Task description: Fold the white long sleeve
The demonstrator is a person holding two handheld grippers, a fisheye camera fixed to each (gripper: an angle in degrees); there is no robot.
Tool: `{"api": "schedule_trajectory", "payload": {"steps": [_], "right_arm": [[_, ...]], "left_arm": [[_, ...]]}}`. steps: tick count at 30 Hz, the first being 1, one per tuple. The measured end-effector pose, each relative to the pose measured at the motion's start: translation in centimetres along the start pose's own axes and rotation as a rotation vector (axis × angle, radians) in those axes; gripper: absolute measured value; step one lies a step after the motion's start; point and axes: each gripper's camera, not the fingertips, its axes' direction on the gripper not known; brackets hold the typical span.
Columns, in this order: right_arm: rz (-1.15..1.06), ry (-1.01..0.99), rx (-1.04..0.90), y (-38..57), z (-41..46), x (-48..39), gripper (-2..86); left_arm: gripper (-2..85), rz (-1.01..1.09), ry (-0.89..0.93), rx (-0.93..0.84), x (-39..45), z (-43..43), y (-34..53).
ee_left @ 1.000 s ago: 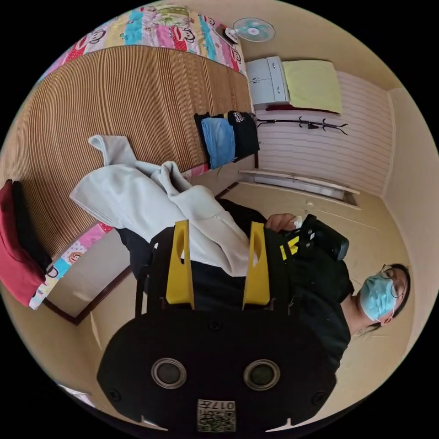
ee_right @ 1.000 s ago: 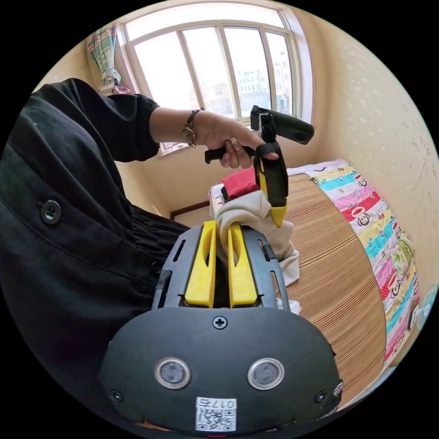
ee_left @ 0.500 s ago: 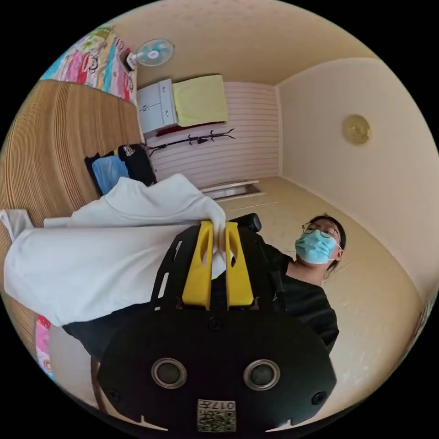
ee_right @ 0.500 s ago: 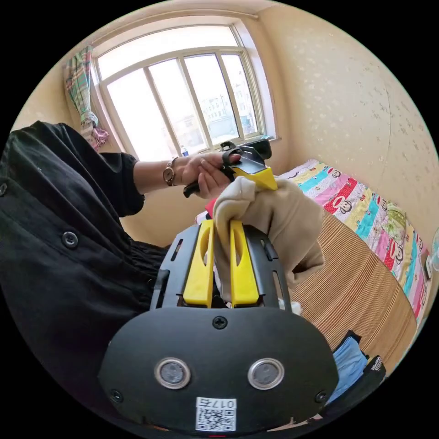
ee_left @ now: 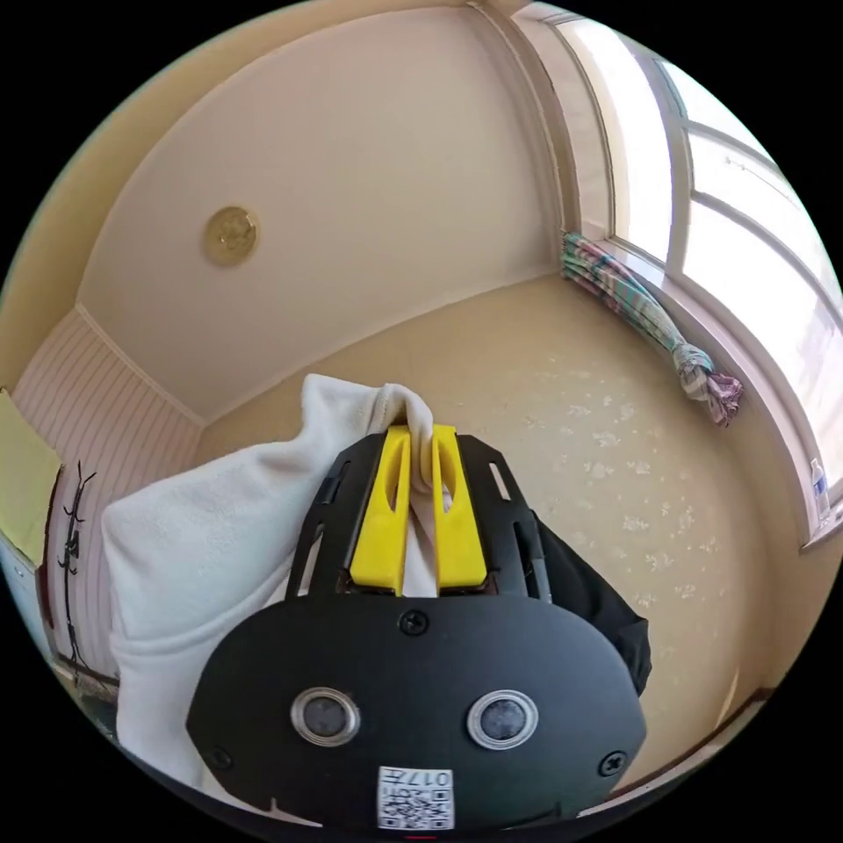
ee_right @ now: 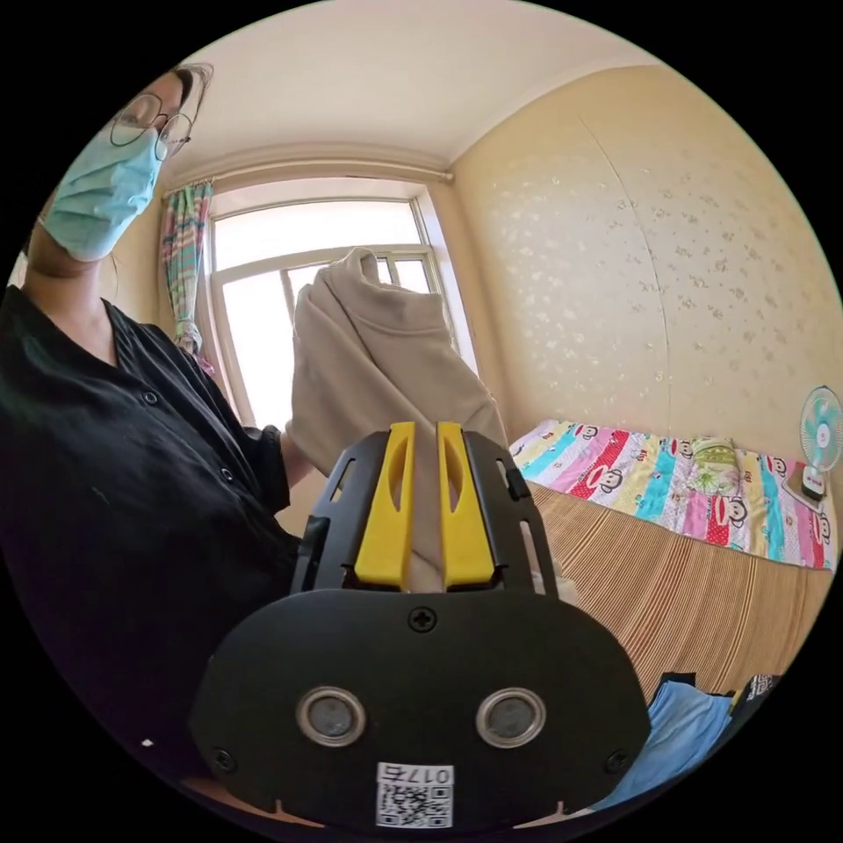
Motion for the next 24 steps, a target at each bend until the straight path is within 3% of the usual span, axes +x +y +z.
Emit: {"api": "schedule_trajectory", "payload": {"steps": [9,14,22,24], "right_arm": [[0.259,-0.234,-0.132,5.0,3.1,10.4,14.8],[0.151,-0.540,-0.212,5.3,4.5,11.3,9.5],[0.162,-0.676,-0.280,3.7,7.8,13.7,4.0],[0.184,-0.581,-0.267,3.2,7.7,14.5,3.2]], "left_arm": [[4.5,-0.195,0.228,0.092,-5.4,3.3,7.5],[4.4,-0.187,0.212,0.151,-4.5,1.7,7.6],[4.5,-0.138,0.176,0.126,-4.6,2.0,7.1],[4.6,-0.141,0.155,0.104,-5.0,1.5,7.0]]}}
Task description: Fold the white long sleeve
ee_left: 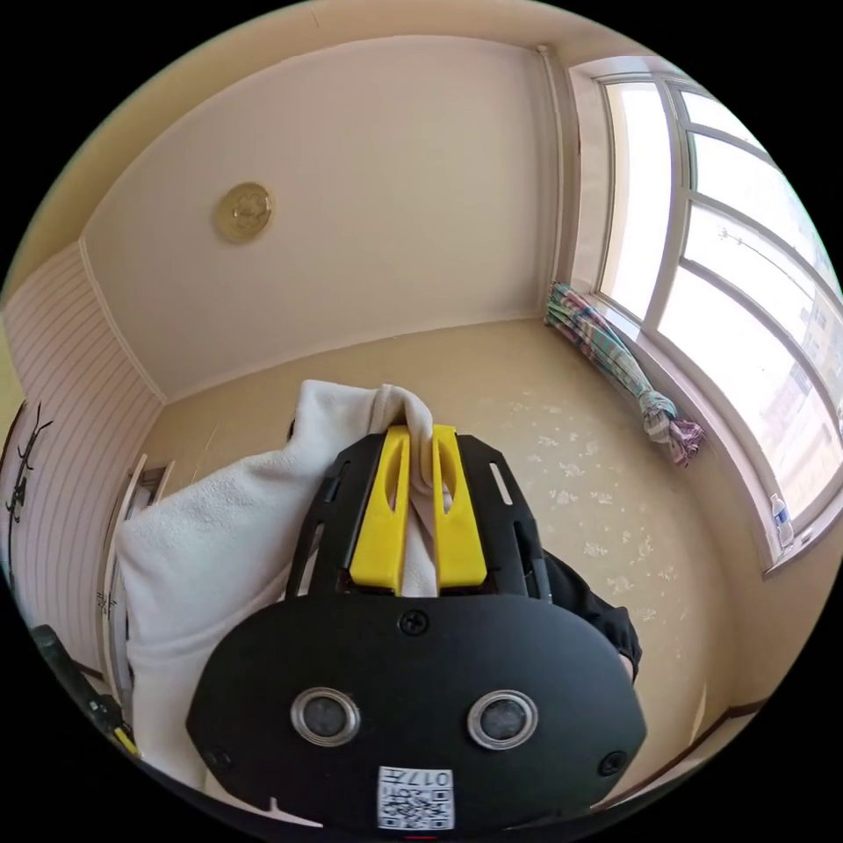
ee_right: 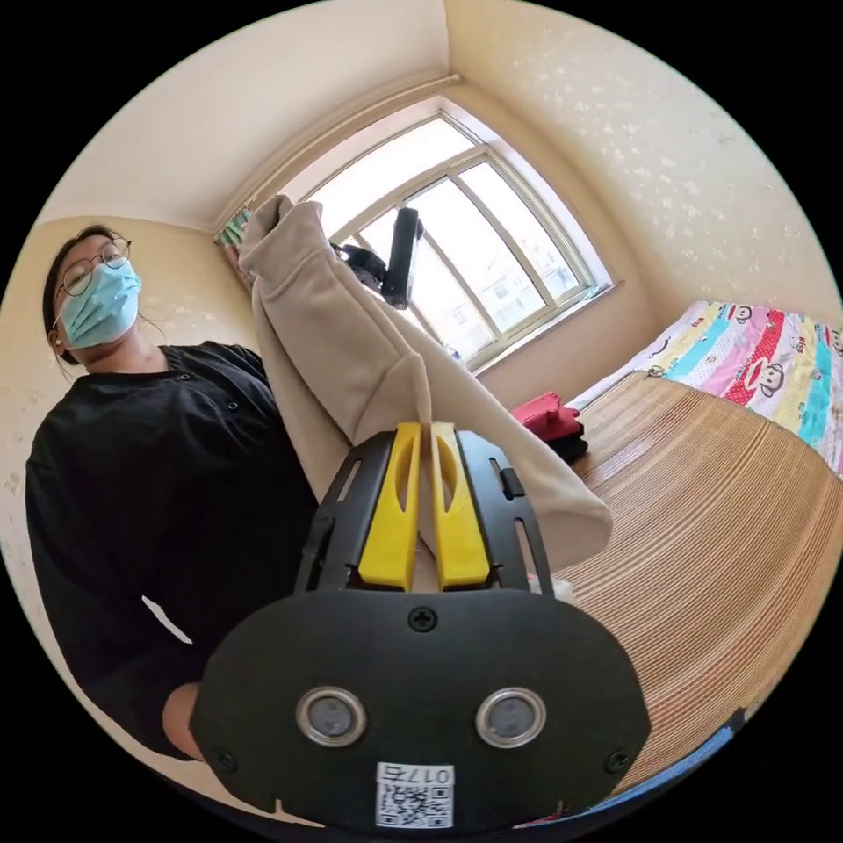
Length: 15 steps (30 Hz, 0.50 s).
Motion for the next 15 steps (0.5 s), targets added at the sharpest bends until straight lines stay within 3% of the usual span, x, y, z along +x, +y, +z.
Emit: {"api": "schedule_trajectory", "payload": {"steps": [4,7,11,15], "right_arm": [[0.136,0.319,0.204,-1.4,-5.2,-1.2,2.4],[0.091,0.437,0.389,-2.7,-9.9,-5.3,2.2],[0.040,0.654,0.364,-5.4,-10.8,-10.4,2.1],[-0.026,0.731,0.384,-6.9,-9.7,-15.0,1.9]], "left_arm": [[4.8,-0.040,-0.297,0.040,2.9,-4.1,-0.8],[4.7,-0.102,-0.552,0.004,6.4,-6.4,-1.0],[4.5,-0.235,-1.058,-0.116,9.8,-7.0,-0.7],[4.2,-0.337,-1.364,-0.245,8.6,-5.2,0.4]]}}
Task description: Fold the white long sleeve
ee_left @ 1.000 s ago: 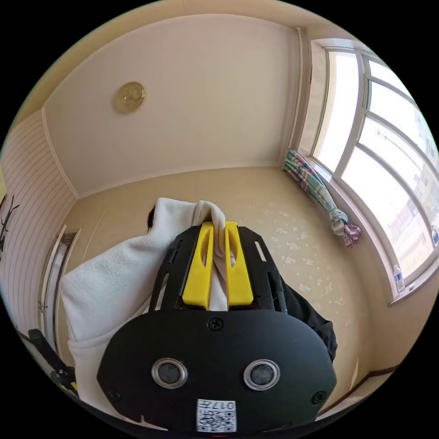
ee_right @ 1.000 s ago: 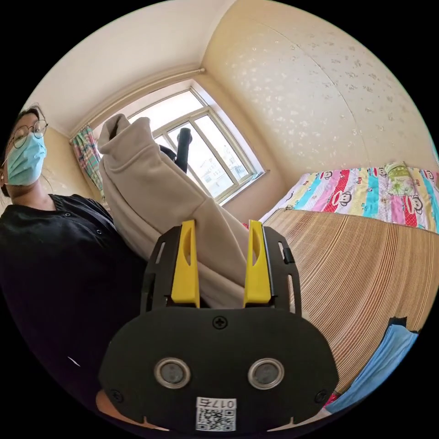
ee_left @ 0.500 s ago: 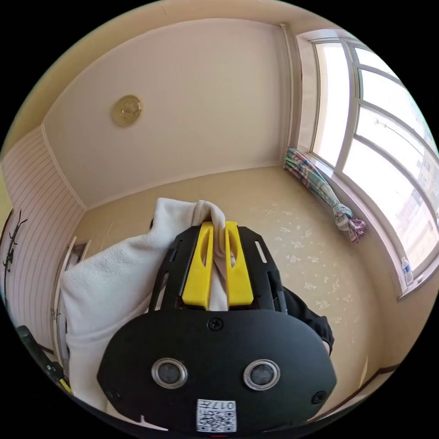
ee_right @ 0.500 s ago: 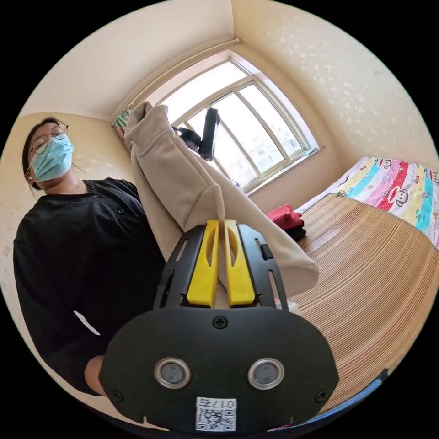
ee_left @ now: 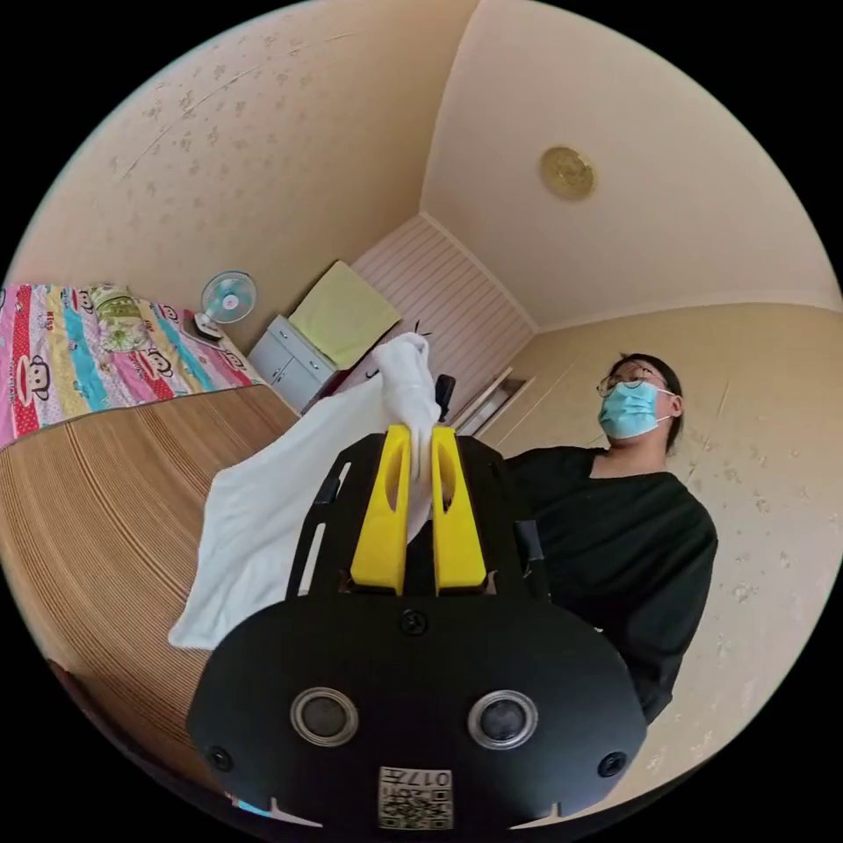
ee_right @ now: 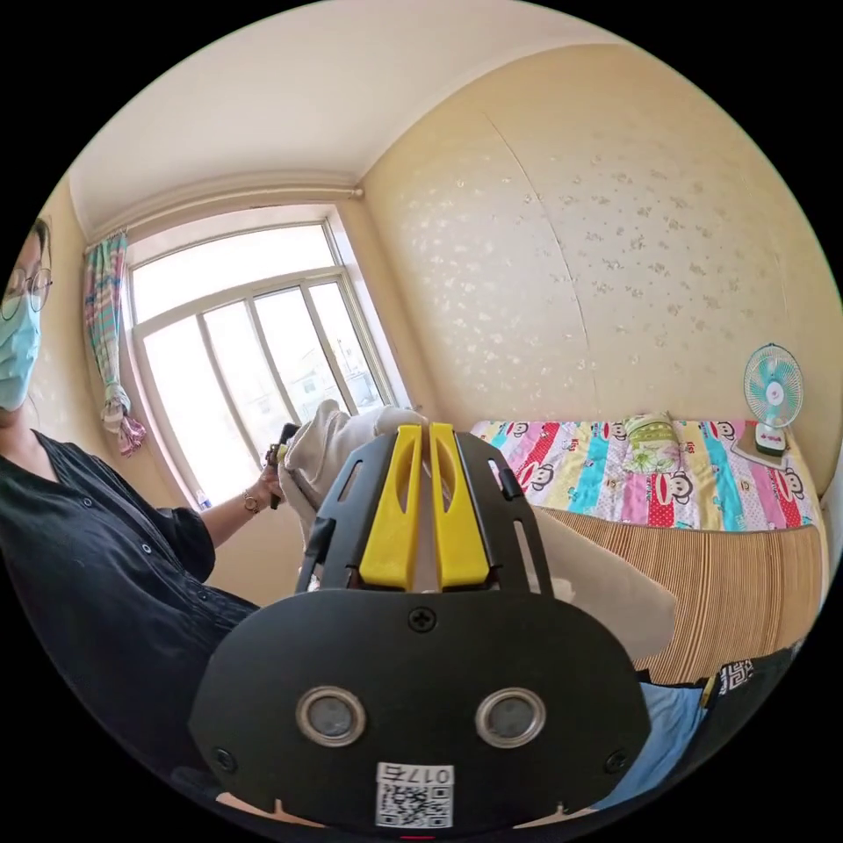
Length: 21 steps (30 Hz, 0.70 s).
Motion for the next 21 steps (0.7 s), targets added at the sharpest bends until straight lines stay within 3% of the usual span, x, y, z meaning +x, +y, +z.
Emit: {"api": "schedule_trajectory", "payload": {"steps": [2,4,13,16,18,21], "right_arm": [[0.011,0.004,0.027,-0.3,-0.8,-1.1,1.8],[-0.007,-0.032,0.087,-0.7,-2.4,-2.7,1.7],[-0.217,0.000,0.304,-5.1,-8.8,-12.6,1.3],[-0.245,0.013,0.389,-6.3,-10.2,-16.1,1.3],[-0.271,0.043,0.425,-6.7,-10.5,-18.4,1.4],[-0.348,0.127,0.449,-6.9,-10.3,-22.1,1.4]], "left_arm": [[3.9,-0.002,-0.187,-0.058,1.3,2.2,0.5],[3.9,0.011,-0.254,-0.058,2.1,3.8,0.8],[4.9,0.233,-0.374,0.109,11.0,10.4,-1.8],[12.1,0.210,-0.516,0.161,13.0,12.6,-1.8],[13.0,0.217,-0.641,0.142,13.6,15.2,-0.4],[7.4,0.184,-0.730,0.012,11.7,21.8,3.2]]}}
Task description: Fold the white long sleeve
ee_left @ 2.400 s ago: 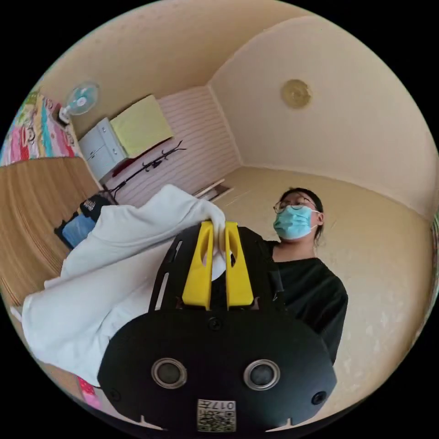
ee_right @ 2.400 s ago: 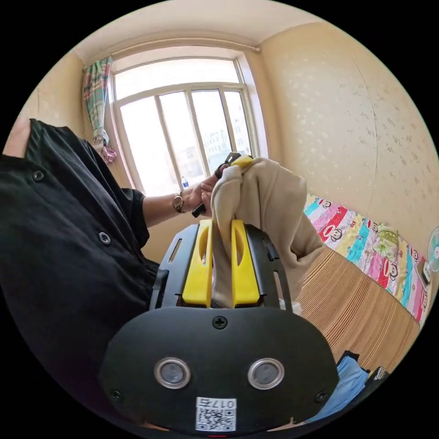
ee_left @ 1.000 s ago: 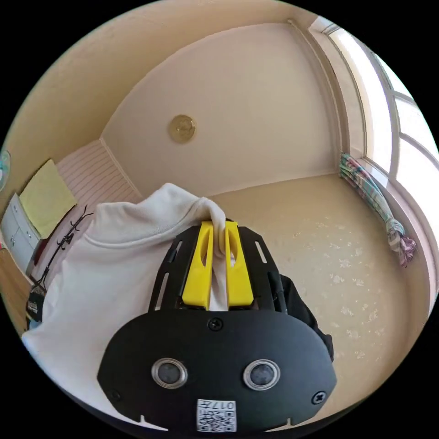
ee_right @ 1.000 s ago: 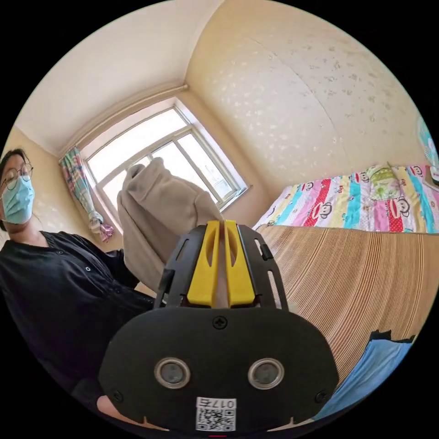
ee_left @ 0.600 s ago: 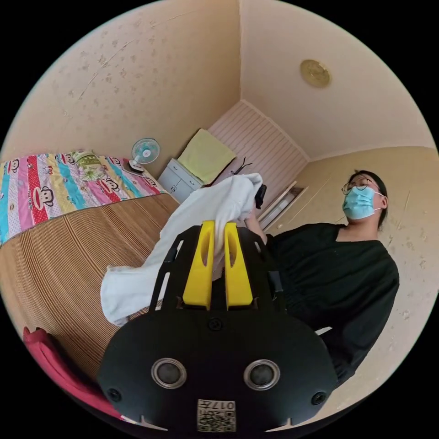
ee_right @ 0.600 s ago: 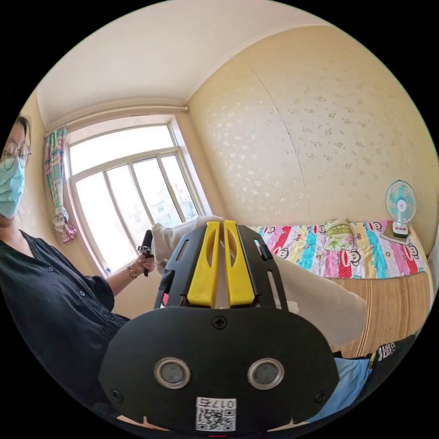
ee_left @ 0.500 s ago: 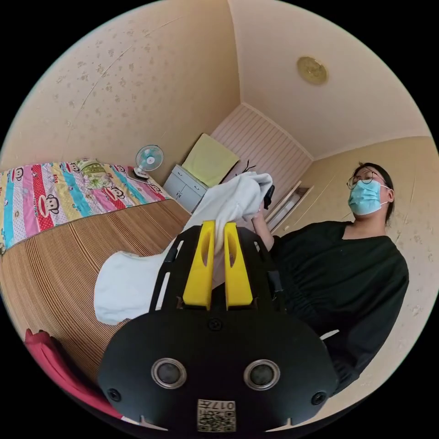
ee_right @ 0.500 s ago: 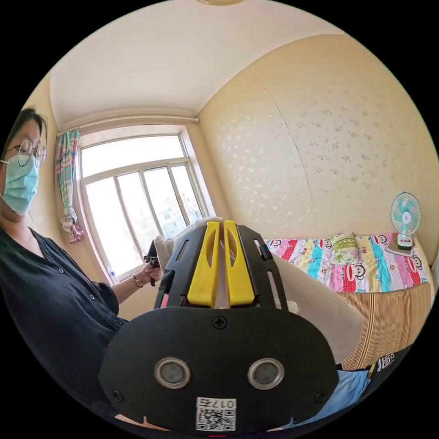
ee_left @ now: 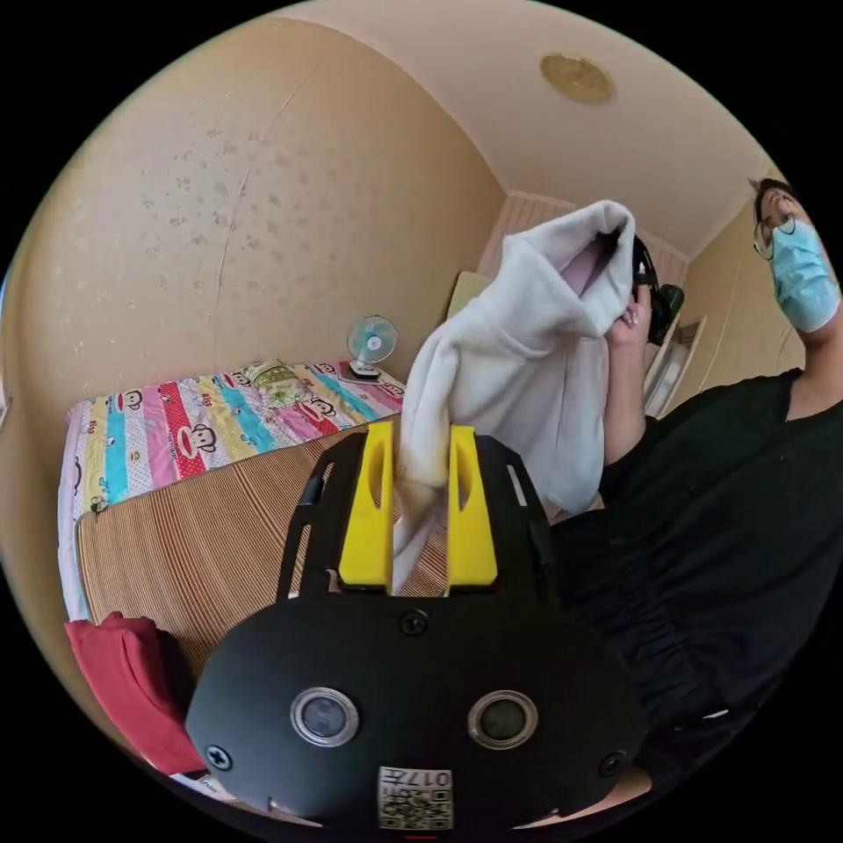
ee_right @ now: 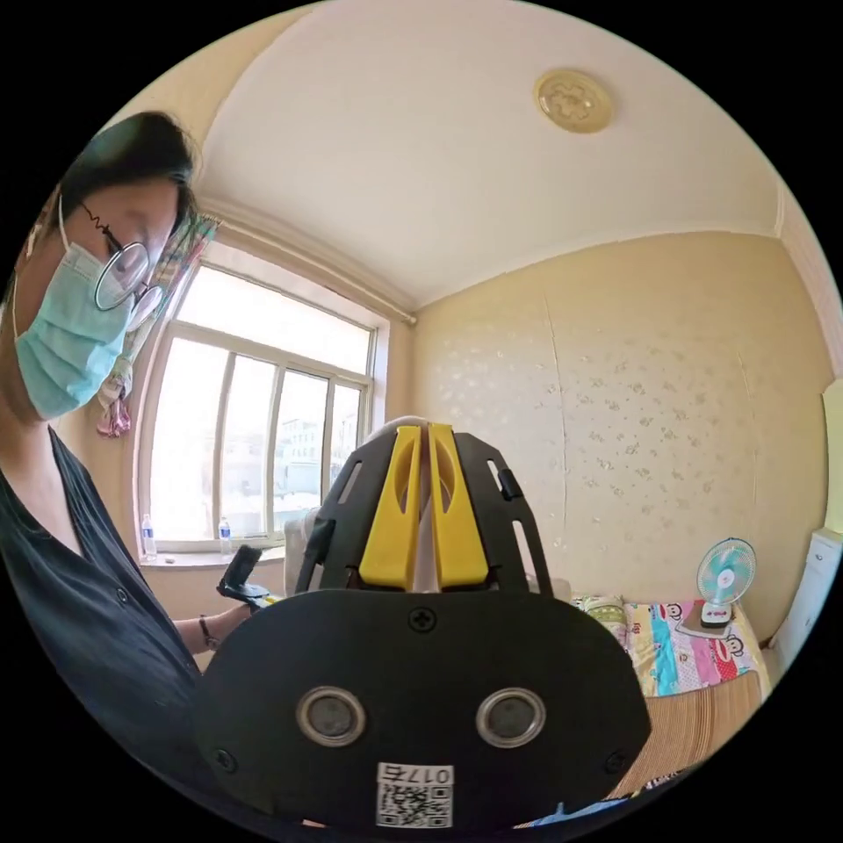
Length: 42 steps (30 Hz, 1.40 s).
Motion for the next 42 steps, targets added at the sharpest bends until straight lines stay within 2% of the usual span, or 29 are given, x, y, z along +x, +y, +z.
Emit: {"api": "schedule_trajectory", "payload": {"steps": [1,3,6,9,11,13,16,19,21,24,28,30,33,36,38,40,42], "right_arm": [[-0.034,0.003,-0.003,-0.4,0.1,-1.0,1.4],[-0.100,0.019,-0.035,-0.8,0.5,-2.3,1.5],[-0.166,0.153,-0.072,-0.9,0.4,-2.5,1.7],[-0.133,0.244,-0.134,-0.2,-1.2,0.0,1.8],[-0.082,0.266,-0.192,1.2,-2.7,2.0,1.8],[-0.008,0.195,-0.242,4.2,-4.8,4.6,1.9],[0.090,0.080,-0.321,7.5,-5.8,6.7,1.7],[0.086,0.120,-0.465,9.4,-4.5,7.2,1.5],[0.072,0.129,-0.509,9.7,-3.7,7.3,1.4],[0.090,0.086,-0.480,8.8,-3.5,8.4,1.5],[0.186,0.125,-0.453,7.3,-2.4,12.4,1.9],[0.234,0.164,-0.474,7.6,-0.3,15.5,2.1],[0.259,0.243,-0.634,10.6,7.7,22.7,2.5],[0.471,0.331,-0.802,18.2,18.9,32.4,3.4],[0.445,0.471,-0.917,24.6,25.3,35.8,3.9],[0.443,0.613,-1.078,33.8,29.6,37.6,4.2],[0.501,0.567,-1.142,40.1,30.1,37.2,4.4]], "left_arm": [[4.3,-0.016,0.021,-0.029,0.7,2.3,1.4],[3.5,-0.026,0.139,-0.030,1.2,4.2,2.6],[3.3,-0.055,0.150,0.080,1.5,2.9,2.6],[3.3,-0.103,0.136,0.205,1.2,-0.3,2.3],[3.1,-0.074,0.017,0.251,2.9,-2.7,1.7],[2.9,-0.059,-0.138,0.215,4.9,-3.4,0.6],[2.7,-0.109,-0.426,0.040,7.6,-2.5,-2.2],[2.4,-0.127,-0.645,-0.150,9.0,0.1,-4.6],[2.2,-0.104,-0.708,-0.190,9.8,0.9,-5.4],[2.1,-0.088,-0.744,-0.195,10.5,0.4,-6.5],[2.5,-0.039,-0.773,-0.213,9.6,-1.2,-9.2],[2.9,-0.038,-0.718,-0.223,7.0,-1.2,-10.9],[4.6,-0.054,-0.700,-0.286,-0.6,2.1,-14.4],[7.5,-0.181,-0.719,-0.363,-13.6,8.9,-16.7],[8.2,-0.352,-0.805,-0.439,-24.8,13.6,-15.1],[8.0,-0.512,-0.826,-0.428,-30.1,14.4,-11.4],[8.4,-0.566,-0.744,-0.366,-32.4,14.7,-6.6]]}}
